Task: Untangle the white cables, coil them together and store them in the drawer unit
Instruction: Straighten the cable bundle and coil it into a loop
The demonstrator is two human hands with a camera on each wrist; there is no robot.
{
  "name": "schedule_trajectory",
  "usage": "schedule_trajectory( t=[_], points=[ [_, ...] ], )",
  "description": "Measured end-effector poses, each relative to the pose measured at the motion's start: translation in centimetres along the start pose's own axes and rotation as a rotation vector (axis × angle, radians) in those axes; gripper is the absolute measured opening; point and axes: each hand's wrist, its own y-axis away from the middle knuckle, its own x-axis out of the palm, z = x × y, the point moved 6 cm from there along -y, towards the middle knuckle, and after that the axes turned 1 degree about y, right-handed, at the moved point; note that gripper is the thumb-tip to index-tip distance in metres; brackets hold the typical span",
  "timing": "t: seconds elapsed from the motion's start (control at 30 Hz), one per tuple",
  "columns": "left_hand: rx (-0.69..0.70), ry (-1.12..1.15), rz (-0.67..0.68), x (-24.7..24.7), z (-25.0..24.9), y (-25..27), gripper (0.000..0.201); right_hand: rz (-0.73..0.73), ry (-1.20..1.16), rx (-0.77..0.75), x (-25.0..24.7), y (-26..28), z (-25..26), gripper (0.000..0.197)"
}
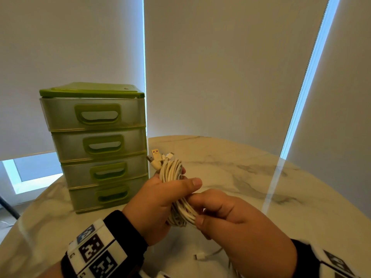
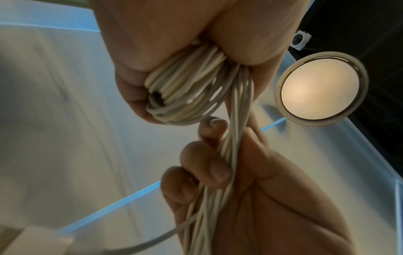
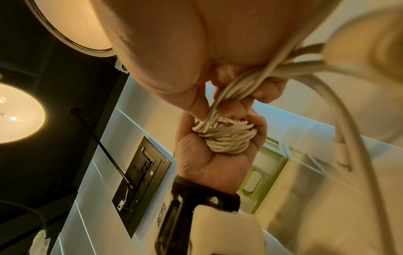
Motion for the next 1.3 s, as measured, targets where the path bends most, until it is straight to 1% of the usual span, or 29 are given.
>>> schedule_trajectory(
  t=[0.1, 0.17, 0.27, 0.33, 0.37, 0.4, 0.43, 0.47, 0.5, 0.53, 0.57, 0.6, 0.63, 0.73, 0.8, 0.87, 0.97, 1.07, 1.1, 1.13, 1.2, 1.23, 1.27, 1.3],
  points=[
    [-0.009, -0.003, 0.009, 0.1, 0.0, 0.0, 0.066, 0.017, 0.027, -0.03, 0.5, 0.0, 0.2, 0.035],
    [-0.004, -0.002, 0.033, 0.2, -0.1, 0.0, 0.064, 0.036, 0.041, -0.042, 0.8, 0.0, 0.3, 0.04],
    [-0.004, 0.012, 0.048, 0.4, 0.1, 0.1, 0.053, 0.083, 0.005, -0.071, 1.1, 0.2, 0.3, 0.043],
    [0.01, 0.04, 0.009, 0.4, 0.2, 0.1, 0.039, 0.138, -0.006, -0.097, 1.7, 0.4, 0.2, 0.05],
    [0.028, 0.058, -0.021, 0.3, 0.3, 0.1, 0.035, 0.145, -0.063, -0.085, 1.8, 0.3, 0.2, 0.051],
    [0.051, 0.073, -0.056, 0.1, 0.2, 0.0, 0.033, 0.115, -0.184, -0.016, 1.4, 0.3, -0.2, 0.049],
    [0.08, 0.088, -0.084, -0.2, 0.1, 0.0, 0.033, 0.11, -0.258, 0.064, 1.1, 0.2, -0.8, 0.043],
    [0.11, 0.104, -0.104, -0.5, -0.1, -0.1, 0.034, 0.117, -0.292, 0.132, 0.7, 0.2, -1.1, 0.032],
    [0.135, 0.119, -0.114, -0.6, -0.3, -0.1, 0.034, 0.189, -0.283, 0.177, 0.5, 0.1, -1.5, 0.019],
    [0.152, 0.134, -0.116, -0.7, -0.5, -0.1, 0.033, 0.308, -0.299, 0.218, 0.5, 0.4, -1.6, 0.009],
    [0.162, 0.149, -0.114, -0.7, -0.7, -0.1, 0.033, 0.431, -0.374, 0.242, 0.8, 0.8, -1.7, 0.007],
    [0.17, 0.166, -0.108, -0.6, -0.8, 0.0, 0.032, 0.49, -0.496, 0.261, 0.9, 1.0, -1.6, 0.011],
    [0.179, 0.184, -0.1, -0.5, -0.9, 0.1, 0.033, 0.52, -0.609, 0.262, 1.1, 1.1, -1.6, 0.015],
    [0.214, 0.227, -0.081, -0.4, -1.3, 0.3, 0.035, 0.574, -0.835, 0.219, 2.1, 1.0, -1.3, 0.027],
    [0.225, 0.243, -0.071, -0.5, -1.7, 0.4, 0.034, 0.621, -0.911, 0.211, 2.6, 1.1, -0.9, 0.028],
    [0.227, 0.258, -0.046, -0.4, -2.0, 0.5, 0.034, 0.655, -0.901, 0.247, 2.8, 1.3, -0.9, 0.025],
    [0.204, 0.282, -0.003, 0.0, -1.8, 0.5, 0.038, 0.698, -0.756, 0.345, 2.9, 1.6, -1.7, 0.025],
    [0.153, 0.284, 0.002, 0.3, -0.8, 0.5, 0.04, 0.721, -0.446, 0.467, 2.0, 1.2, -2.3, 0.025],
    [0.122, 0.271, -0.001, 0.3, -0.4, 0.5, 0.041, 0.717, -0.294, 0.503, 1.2, 0.7, -2.0, 0.023],
    [0.091, 0.248, -0.011, 0.2, 0.0, 0.4, 0.042, 0.699, -0.093, 0.522, 0.3, 0.1, -1.7, 0.021],
    [0.045, 0.192, -0.043, -0.1, 0.5, 0.2, 0.045, 0.626, 0.449, 0.501, -1.9, -1.8, -0.4, 0.018],
    [0.029, 0.173, -0.055, -0.3, 0.6, 0.1, 0.045, 0.592, 0.704, 0.46, -2.5, -2.6, 0.6, 0.023],
    [0.018, 0.166, -0.068, -0.4, 0.7, 0.1, 0.046, 0.572, 0.898, 0.403, -2.6, -3.2, 1.5, 0.03],
    [0.012, 0.164, -0.079, -0.6, 0.6, 0.0, 0.046, 0.562, 1.043, 0.35, -2.1, -3.7, 2.2, 0.038]
  ],
)
